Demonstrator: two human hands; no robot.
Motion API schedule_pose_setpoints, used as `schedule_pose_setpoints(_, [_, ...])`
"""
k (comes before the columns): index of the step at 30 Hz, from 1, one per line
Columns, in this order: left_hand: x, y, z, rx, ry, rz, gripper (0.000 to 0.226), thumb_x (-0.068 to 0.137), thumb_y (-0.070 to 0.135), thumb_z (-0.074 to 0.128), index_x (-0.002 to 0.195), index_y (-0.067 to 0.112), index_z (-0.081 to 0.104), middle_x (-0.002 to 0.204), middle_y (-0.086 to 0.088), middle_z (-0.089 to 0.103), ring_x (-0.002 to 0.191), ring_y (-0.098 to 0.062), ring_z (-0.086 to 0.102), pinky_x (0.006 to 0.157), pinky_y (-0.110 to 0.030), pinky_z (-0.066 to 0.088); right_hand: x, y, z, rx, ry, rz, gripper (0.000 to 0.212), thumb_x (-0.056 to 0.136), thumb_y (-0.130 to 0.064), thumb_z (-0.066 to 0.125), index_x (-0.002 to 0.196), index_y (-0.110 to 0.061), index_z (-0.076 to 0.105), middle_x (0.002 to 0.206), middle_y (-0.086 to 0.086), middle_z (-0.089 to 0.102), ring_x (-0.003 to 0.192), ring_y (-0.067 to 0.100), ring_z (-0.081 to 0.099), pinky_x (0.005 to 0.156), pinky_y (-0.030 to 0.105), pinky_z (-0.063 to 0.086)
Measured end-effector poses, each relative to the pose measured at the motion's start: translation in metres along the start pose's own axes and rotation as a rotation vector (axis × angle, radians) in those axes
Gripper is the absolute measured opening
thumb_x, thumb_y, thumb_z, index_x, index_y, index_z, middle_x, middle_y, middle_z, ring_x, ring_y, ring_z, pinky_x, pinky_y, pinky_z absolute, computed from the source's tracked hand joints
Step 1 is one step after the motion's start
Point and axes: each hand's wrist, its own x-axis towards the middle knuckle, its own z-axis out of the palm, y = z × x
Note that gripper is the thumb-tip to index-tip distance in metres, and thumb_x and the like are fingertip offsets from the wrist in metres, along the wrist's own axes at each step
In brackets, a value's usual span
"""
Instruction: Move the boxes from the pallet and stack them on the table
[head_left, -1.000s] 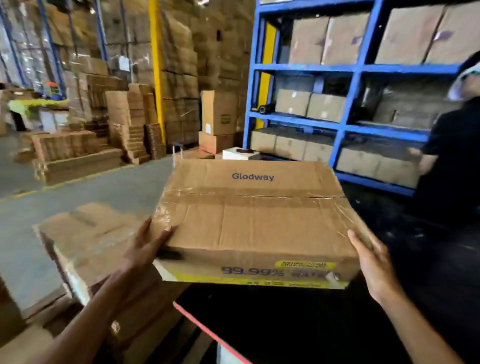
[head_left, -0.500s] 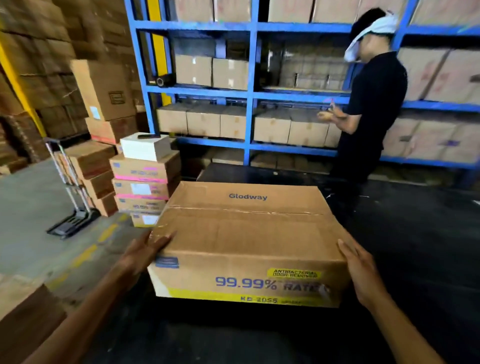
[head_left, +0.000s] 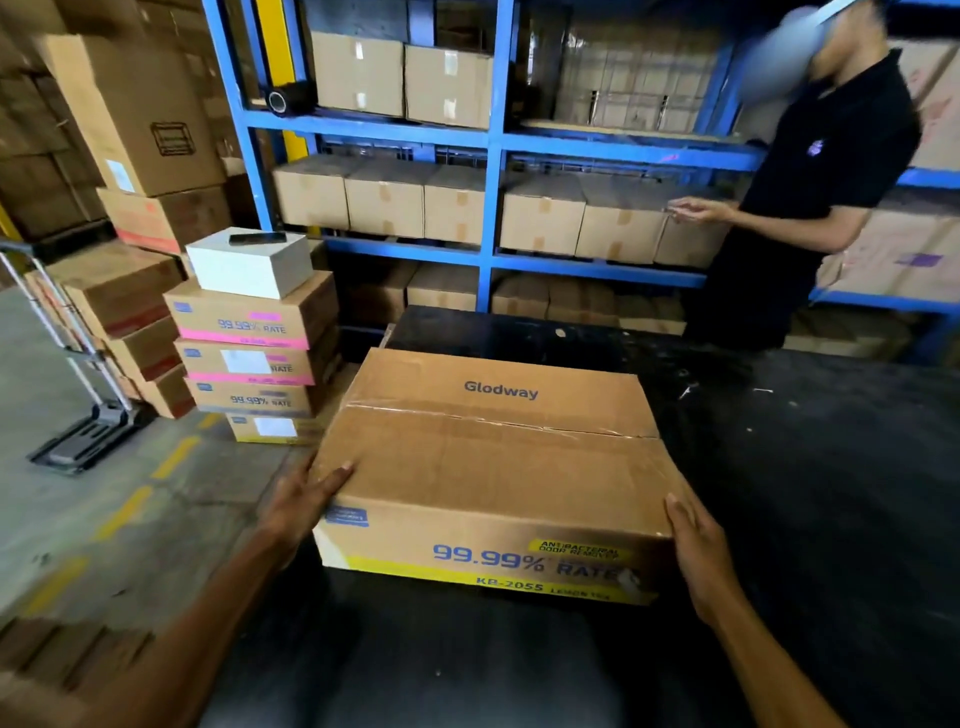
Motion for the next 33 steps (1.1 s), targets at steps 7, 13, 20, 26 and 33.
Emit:
schedule_pose_setpoints(7, [0.01, -0.007, 0.002, 0.025, 0.056, 0.009, 0.048, 0.085, 0.031, 0.069, 0.129, 0.015, 0.055, 0.111, -0.01, 0.066, 0.085, -0.019, 0.065, 0.073, -0.03, 0.051, -0.001, 0.017, 0.0, -0.038, 0.004, -0.049, 0.047, 0.098, -0.034, 0.044, 0.143, -0.023, 0.04, 0.138, 0.005, 0.05, 0.118, 0.024, 0.051, 0.102, 0.042, 0.042])
schedule_pose_setpoints(13, [-0.031, -0.009, 0.007, 0.1, 0.229, 0.028, 0.054, 0.086, 0.045, 0.063, 0.13, 0.015, 0.049, 0.121, -0.013, 0.065, 0.107, -0.03, 0.061, 0.094, -0.045, 0.048, -0.016, 0.007, -0.004, -0.225, 0.09, -0.185, 0.051, 0.097, -0.031, 0.047, 0.144, -0.015, 0.037, 0.147, 0.015, 0.041, 0.132, 0.031, 0.042, 0.108, 0.045, 0.036])
schedule_pose_setpoints(20, [-0.169, -0.064, -0.041, 0.195, 0.197, 0.056, 0.08, 0.08, 0.049, 0.068, 0.145, 0.019, 0.032, 0.145, -0.011, 0.046, 0.132, -0.023, 0.045, 0.11, -0.043, 0.037, -0.1, 0.017, 0.013, -0.243, 0.002, -0.613, 0.052, 0.083, -0.033, 0.049, 0.124, -0.002, 0.056, 0.136, 0.016, 0.051, 0.127, 0.029, 0.045, 0.104, 0.039, 0.036])
schedule_pose_setpoints(26, [-0.343, -0.115, -0.136, 0.282, 0.447, 0.003, 0.083, 0.077, 0.054, 0.068, 0.146, 0.024, 0.032, 0.136, 0.002, 0.051, 0.128, -0.015, 0.048, 0.108, -0.042, 0.041, -0.214, 0.056, 0.102, -0.145, -0.404, -0.702, 0.044, 0.085, -0.032, 0.053, 0.116, -0.002, 0.061, 0.125, 0.014, 0.06, 0.118, 0.025, 0.053, 0.104, 0.033, 0.036])
schedule_pose_setpoints(33, [-0.564, -0.178, -0.246, 0.222, 0.919, -0.276, 0.074, 0.087, 0.033, 0.065, 0.149, 0.016, 0.029, 0.153, -0.006, 0.035, 0.139, -0.025, 0.036, 0.111, -0.04, 0.032, -0.417, 0.073, 0.218, -0.175, -0.969, -0.797, 0.035, 0.09, -0.029, 0.059, 0.12, -0.01, 0.061, 0.127, 0.011, 0.061, 0.118, 0.026, 0.056, 0.1, 0.039, 0.044])
